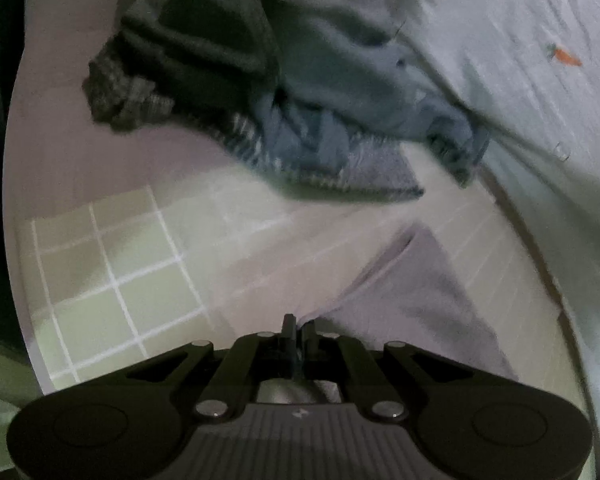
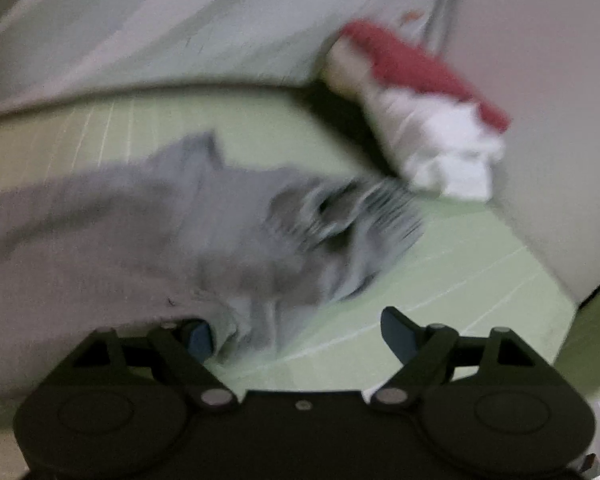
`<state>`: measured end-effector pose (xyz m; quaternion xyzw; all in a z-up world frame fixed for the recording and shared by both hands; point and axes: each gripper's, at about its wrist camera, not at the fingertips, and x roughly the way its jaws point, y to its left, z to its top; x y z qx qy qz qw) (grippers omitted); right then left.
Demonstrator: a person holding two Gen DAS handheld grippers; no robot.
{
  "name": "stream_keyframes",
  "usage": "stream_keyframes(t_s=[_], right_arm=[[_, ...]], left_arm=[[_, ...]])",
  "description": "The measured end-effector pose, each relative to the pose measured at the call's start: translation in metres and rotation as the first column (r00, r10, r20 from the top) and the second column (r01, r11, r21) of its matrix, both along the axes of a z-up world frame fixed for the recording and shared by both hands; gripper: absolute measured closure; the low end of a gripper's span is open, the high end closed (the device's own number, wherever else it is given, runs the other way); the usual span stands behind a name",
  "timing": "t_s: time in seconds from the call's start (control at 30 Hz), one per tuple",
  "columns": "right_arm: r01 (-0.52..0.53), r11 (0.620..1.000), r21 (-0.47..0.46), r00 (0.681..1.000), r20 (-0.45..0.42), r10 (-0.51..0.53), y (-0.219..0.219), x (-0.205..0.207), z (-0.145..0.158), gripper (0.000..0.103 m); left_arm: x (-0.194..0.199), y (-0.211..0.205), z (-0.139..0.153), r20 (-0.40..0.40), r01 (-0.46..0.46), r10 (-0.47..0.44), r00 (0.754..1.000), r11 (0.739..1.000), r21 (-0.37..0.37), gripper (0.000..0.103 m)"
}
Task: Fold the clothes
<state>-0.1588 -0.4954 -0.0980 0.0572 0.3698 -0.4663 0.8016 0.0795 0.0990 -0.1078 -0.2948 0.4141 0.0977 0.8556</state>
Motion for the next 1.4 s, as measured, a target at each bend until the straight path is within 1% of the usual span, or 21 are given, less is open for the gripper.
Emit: stream_keyframes(t_s=[0.03, 0.1, 0.17, 0.23, 0.33, 0.47, 0.5, 0.57, 0.6, 0.67, 0.73, 0.83, 0.93, 1.0, 1.03, 1.13, 1.2, 1.27, 1.33, 1.4], right_arm=[[0.006, 1.000, -0.005, 1.000, 0.001, -0.006, 0.000, -0.004, 0.001, 0.011], [0.017, 1.000, -0.010, 1.000, -0.005, -0.017, 0.000, -0.011, 0.001, 0.009], [0.022, 0.999, 0.049, 0.999, -0.046, -0.020, -0.005, -0.014, -0.015, 0.009], [0.033, 0.993, 0.114, 0.997, -0.075, -0.025, -0.008, -0.017, -0.029, 0.009], [0.018, 0.991, 0.134, 0.997, -0.083, -0.007, -0.005, -0.016, -0.032, 0.009], [-0.032, 0.981, 0.192, 0.996, -0.075, 0.047, -0.006, -0.012, -0.031, 0.009], [-0.045, 0.977, 0.209, 0.996, -0.066, 0.060, -0.007, -0.012, -0.029, 0.009], [-0.076, 0.968, 0.241, 0.996, -0.035, 0.087, -0.007, -0.014, -0.025, 0.009], [-0.090, 0.963, 0.253, 0.995, -0.014, 0.097, -0.005, -0.016, -0.022, 0.009], [-0.121, 0.955, 0.269, 0.993, 0.026, 0.118, -0.004, -0.018, -0.016, 0.009], [-0.144, 0.952, 0.270, 0.990, 0.053, 0.134, -0.005, -0.019, -0.011, 0.009], [-0.169, 0.949, 0.268, 0.985, 0.088, 0.150, -0.010, -0.024, -0.004, 0.009], [-0.227, 0.930, 0.288, 0.971, 0.140, 0.194, -0.019, -0.031, 0.005, 0.009], [-0.262, 0.922, 0.284, 0.961, 0.168, 0.222, -0.024, -0.036, 0.012, 0.008], [-0.277, 0.919, 0.282, 0.956, 0.181, 0.232, -0.027, -0.039, 0.015, 0.008], [-0.297, 0.916, 0.269, 0.946, 0.215, 0.243, -0.038, -0.047, 0.022, 0.007], [-0.265, 0.933, 0.245, 0.956, 0.193, 0.221, -0.048, -0.048, 0.021, 0.007], [-0.207, 0.957, 0.203, 0.976, 0.103, 0.190, -0.060, -0.041, 0.011, 0.007], [-0.155, 0.975, 0.156, 0.988, 0.032, 0.152, -0.070, -0.034, 0.001, 0.007], [-0.126, 0.983, 0.132, 0.992, 0.001, 0.127, -0.081, -0.027, -0.007, 0.007]], left_arm=[[-0.001, 0.000, 0.003, 0.009, -0.002, 0.002, 1.000, 1.000, -0.003, 0.102], [-0.004, -0.002, 0.003, 0.003, 0.009, -0.009, 1.000, 1.000, 0.008, 0.102], [-0.005, -0.005, -0.006, -0.031, 0.028, -0.027, 0.999, 0.999, 0.025, 0.101], [-0.008, -0.005, -0.016, -0.070, 0.040, -0.039, 0.997, 0.999, 0.021, 0.101], [-0.016, -0.004, -0.022, -0.087, 0.043, -0.041, 0.995, 0.999, 0.029, 0.100], [-0.023, -0.002, -0.020, -0.101, 0.039, -0.033, 0.994, 0.998, 0.058, 0.086], [-0.024, -0.003, -0.017, -0.101, 0.047, -0.040, 0.994, 0.996, 0.069, 0.084], [-0.026, -0.008, -0.010, -0.105, 0.062, -0.051, 0.993, 0.993, 0.104, 0.069], [-0.027, -0.013, -0.005, -0.108, 0.071, -0.058, 0.992, 0.989, 0.127, 0.066], [-0.029, -0.024, 0.003, -0.118, 0.096, -0.077, 0.990, 0.981, 0.170, 0.051], [-0.031, -0.039, 0.012, -0.113, 0.132, -0.110, 0.987, 0.969, 0.210, 0.044], [-0.035, -0.069, 0.023, -0.089, 0.194, -0.176, 0.980, 0.946, 0.260, 0.038], [-0.037, -0.101, 0.032, -0.070, 0.245, -0.234, 0.970, 0.920, 0.306, 0.030], [-0.038, -0.123, 0.036, -0.067, 0.274, -0.267, 0.961, 0.900, 0.339, 0.029], [-0.039, -0.134, 0.035, -0.072, 0.292, -0.285, 0.956, 0.891, 0.347, 0.029], [-0.041, -0.166, 0.025, -0.106, 0.362, -0.347, 0.932, 0.871, 0.333, 0.026], [-0.042, -0.188, 0.019, -0.128, 0.407, -0.387, 0.913, 0.855, 0.323, 0.025], [-0.043, -0.210, 0.012, -0.150, 0.451, -0.426, 0.892, 0.837, 0.311, 0.024], [-0.044, -0.231, 0.006, -0.171, 0.494, -0.464, 0.869, 0.817, 0.298, 0.024], [-0.045, -0.253, -0.001, -0.188, 0.539, -0.505, 0.842, 0.793, 0.284, 0.024]])
